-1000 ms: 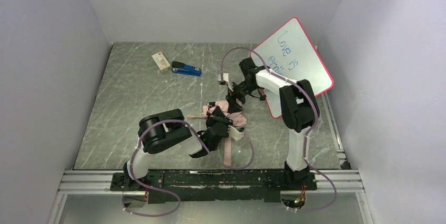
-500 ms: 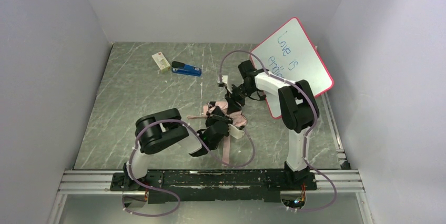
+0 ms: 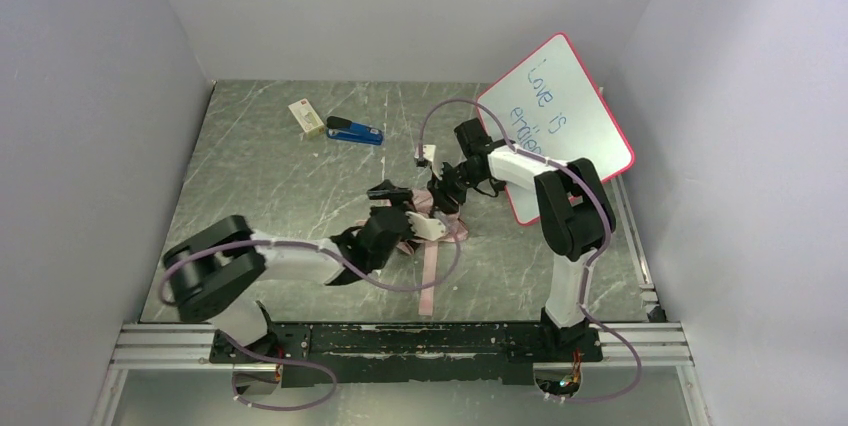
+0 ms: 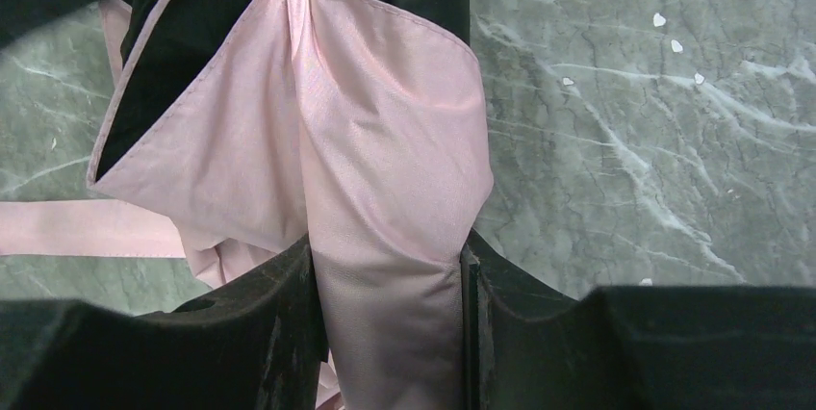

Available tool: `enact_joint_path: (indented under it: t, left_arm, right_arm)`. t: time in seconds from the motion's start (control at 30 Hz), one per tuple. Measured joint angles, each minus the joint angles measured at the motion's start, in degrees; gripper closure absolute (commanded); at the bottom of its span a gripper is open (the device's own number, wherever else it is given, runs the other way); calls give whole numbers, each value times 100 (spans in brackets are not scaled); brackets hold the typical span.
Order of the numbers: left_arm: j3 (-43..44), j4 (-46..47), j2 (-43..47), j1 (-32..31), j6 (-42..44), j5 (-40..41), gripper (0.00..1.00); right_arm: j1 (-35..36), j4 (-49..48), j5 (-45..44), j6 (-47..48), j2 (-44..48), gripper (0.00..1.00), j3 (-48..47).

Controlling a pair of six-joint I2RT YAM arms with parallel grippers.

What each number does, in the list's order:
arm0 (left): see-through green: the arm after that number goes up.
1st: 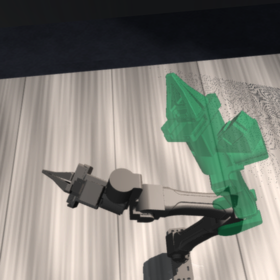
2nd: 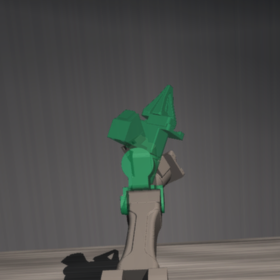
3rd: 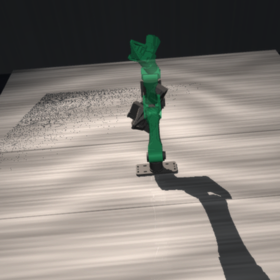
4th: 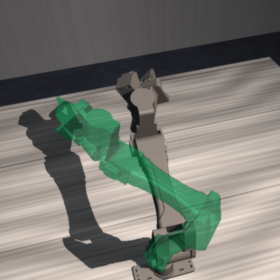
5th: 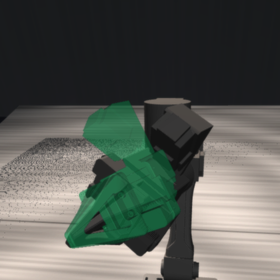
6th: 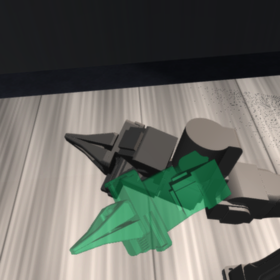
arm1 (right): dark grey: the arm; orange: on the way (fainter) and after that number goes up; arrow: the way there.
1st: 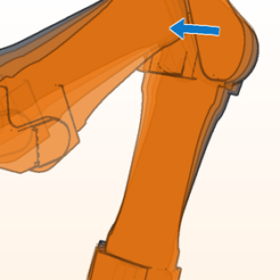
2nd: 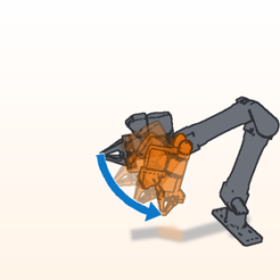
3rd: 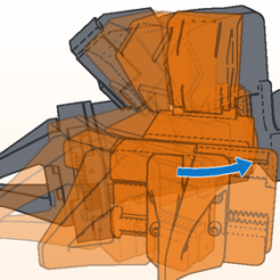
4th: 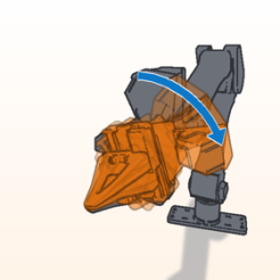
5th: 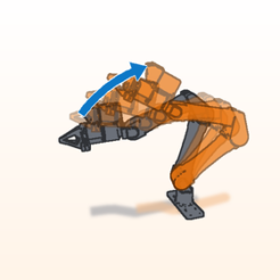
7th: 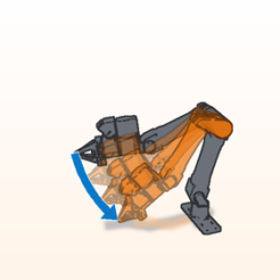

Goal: Put away the umbrella

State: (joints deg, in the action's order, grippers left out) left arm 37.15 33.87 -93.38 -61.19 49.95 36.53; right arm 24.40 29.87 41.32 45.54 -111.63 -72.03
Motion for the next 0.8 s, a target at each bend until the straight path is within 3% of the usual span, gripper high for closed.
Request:
enact_joint_path:
  t: [0.13,0.37,0.47,0.53,0.67,0.8]
  left_arm:
    - [-227,-772,820,407,-614,-247,18]
    - [42,-2457,1626,2170,-1589,-1252,15]
    - [474,-2977,1779,2883,-1915,-1746,11]
    - [850,-3296,1773,3270,-2144,-2129,3]
    - [1779,-3934,1556,3875,-2551,-2754,3]
    - [2730,-4487,1134,4004,-2774,-3571,7]
  right_arm:
    - [4,-199,-57,-96,85,86,140]
    - [98,-570,-297,-267,271,88,404]
    - [227,-750,-592,-293,422,89,562]
    - [345,-953,-855,-306,575,90,741]
    - [671,-1460,-1510,-341,914,90,1169]
    - [1172,-2269,-2371,-363,1241,89,1714]
